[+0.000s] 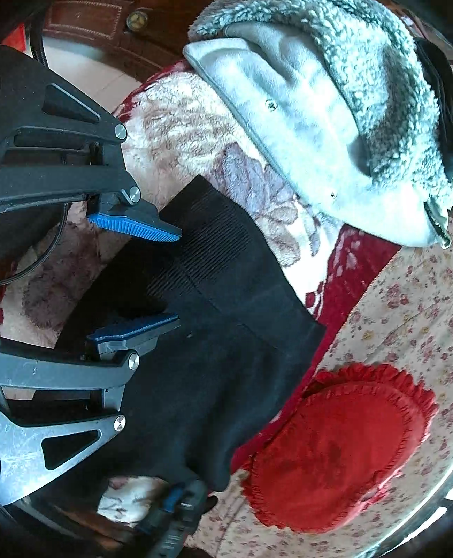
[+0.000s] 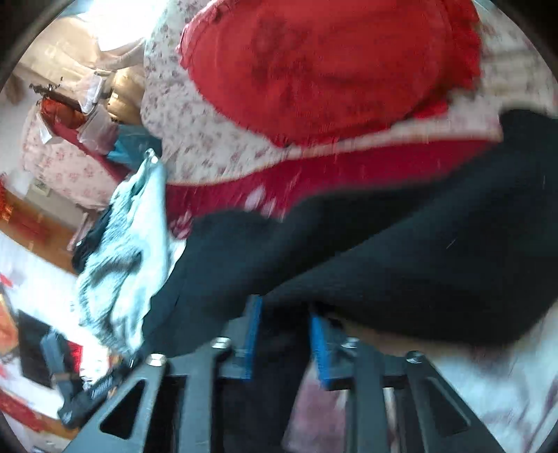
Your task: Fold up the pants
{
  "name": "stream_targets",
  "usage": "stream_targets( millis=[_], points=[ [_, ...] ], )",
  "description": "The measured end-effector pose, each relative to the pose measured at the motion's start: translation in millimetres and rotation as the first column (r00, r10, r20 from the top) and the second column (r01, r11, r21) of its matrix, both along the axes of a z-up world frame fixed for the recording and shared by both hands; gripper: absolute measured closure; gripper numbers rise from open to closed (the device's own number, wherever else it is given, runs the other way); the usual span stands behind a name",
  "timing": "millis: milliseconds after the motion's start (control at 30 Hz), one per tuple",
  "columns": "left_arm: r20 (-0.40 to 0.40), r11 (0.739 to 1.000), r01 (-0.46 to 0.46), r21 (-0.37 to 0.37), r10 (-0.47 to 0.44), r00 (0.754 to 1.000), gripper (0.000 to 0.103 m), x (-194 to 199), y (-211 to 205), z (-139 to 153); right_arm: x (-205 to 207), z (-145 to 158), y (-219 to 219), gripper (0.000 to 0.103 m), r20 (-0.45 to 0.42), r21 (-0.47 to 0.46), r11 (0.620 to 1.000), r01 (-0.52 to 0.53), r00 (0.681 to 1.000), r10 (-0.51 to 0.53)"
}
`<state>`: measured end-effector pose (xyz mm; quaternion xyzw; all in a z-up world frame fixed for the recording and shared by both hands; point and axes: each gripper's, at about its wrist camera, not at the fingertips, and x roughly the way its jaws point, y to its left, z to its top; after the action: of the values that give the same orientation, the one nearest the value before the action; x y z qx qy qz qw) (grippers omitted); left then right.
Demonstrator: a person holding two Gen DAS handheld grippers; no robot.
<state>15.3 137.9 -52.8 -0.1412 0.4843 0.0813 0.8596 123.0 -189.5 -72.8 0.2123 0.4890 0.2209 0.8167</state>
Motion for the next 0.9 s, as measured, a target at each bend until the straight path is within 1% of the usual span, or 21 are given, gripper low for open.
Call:
stream_targets(
  millis=[33, 100, 133, 167, 233, 300, 367, 433, 500, 533, 600, 633, 733, 900],
  points=[
    [-0.003, 1.0, 0.003, 0.006, -0.003, 1.0, 0.061, 0, -1, -2, 7, 4, 3, 0.084, 0.021, -0.031, 1.0, 0.0, 1.0, 0.001],
    [-0.008, 1.0, 0.004, 0.018, -0.004, 1.0, 0.056, 1, -3, -5, 22, 5, 8, 0.084, 0.046, -0.074, 0.997, 0.003, 0.999, 0.0],
    [-0.007, 1.0, 0.004, 0.02, -0.004, 1.0, 0.053, 1, -4, -6, 28, 3, 11, 0.084, 0.043, -0.085, 0.996, 0.003, 0.999, 0.001],
    [-0.006, 1.0, 0.004, 0.022, -0.004, 1.0, 0.053, 1, -4, -7, 31, 1, 12, 0.084, 0.038, -0.089, 0.996, -0.001, 0.999, 0.004],
    [-0.006, 1.0, 0.007, 0.022, -0.007, 1.0, 0.053, 1, -4, -6, 29, 2, 8, 0.084, 0.039, -0.1, 0.995, -0.006, 0.999, 0.01],
    [-0.004, 1.0, 0.005, 0.021, -0.005, 1.0, 0.053, 2, -1, -4, 23, 6, 4, 0.084, 0.019, -0.114, 0.993, -0.01, 1.0, 0.012],
    [0.018, 1.0, 0.0, 0.023, 0.0, 1.0, 0.053, 0, 3, 2, 11, 20, -1, 0.081, 0.02, -0.115, 0.993, -0.025, 0.999, 0.028],
    [0.047, 1.0, -0.006, 0.028, 0.005, 0.999, 0.053, 0, 5, 9, -5, 41, 3, 0.081, 0.078, -0.144, 0.988, -0.062, 0.994, 0.073],
    [0.049, 1.0, 0.007, 0.027, -0.008, 0.999, 0.053, 4, 4, 11, -10, 53, 13, 0.08, 0.112, -0.15, 0.984, -0.098, 0.987, 0.115],
    [0.043, 1.0, 0.013, 0.028, -0.014, 0.999, 0.053, 7, 3, 10, -7, 59, 21, 0.078, 0.134, -0.143, 0.981, -0.135, 0.979, 0.154],
    [0.04, 0.999, 0.025, 0.029, -0.026, 0.999, 0.053, 13, 1, 11, 1, 64, 37, 0.069, 0.162, -0.156, 0.972, -0.178, 0.966, 0.203],
    [0.047, 0.999, 0.031, 0.034, -0.032, 0.998, 0.053, 16, 0, 12, 9, 64, 48, 0.064, 0.172, -0.186, 0.963, -0.197, 0.958, 0.23],
    [0.044, 0.997, 0.042, 0.058, -0.045, 0.998, 0.053, 30, -3, 13, 36, 54, 77, 0.064, 0.133, -0.258, 0.93, -0.262, 0.944, 0.302],
    [0.028, 0.996, 0.057, 0.073, -0.059, 0.998, 0.053, 51, -5, 8, 72, 34, 113, 0.062, 0.091, -0.313, 0.89, -0.331, 0.923, 0.375]
  ],
)
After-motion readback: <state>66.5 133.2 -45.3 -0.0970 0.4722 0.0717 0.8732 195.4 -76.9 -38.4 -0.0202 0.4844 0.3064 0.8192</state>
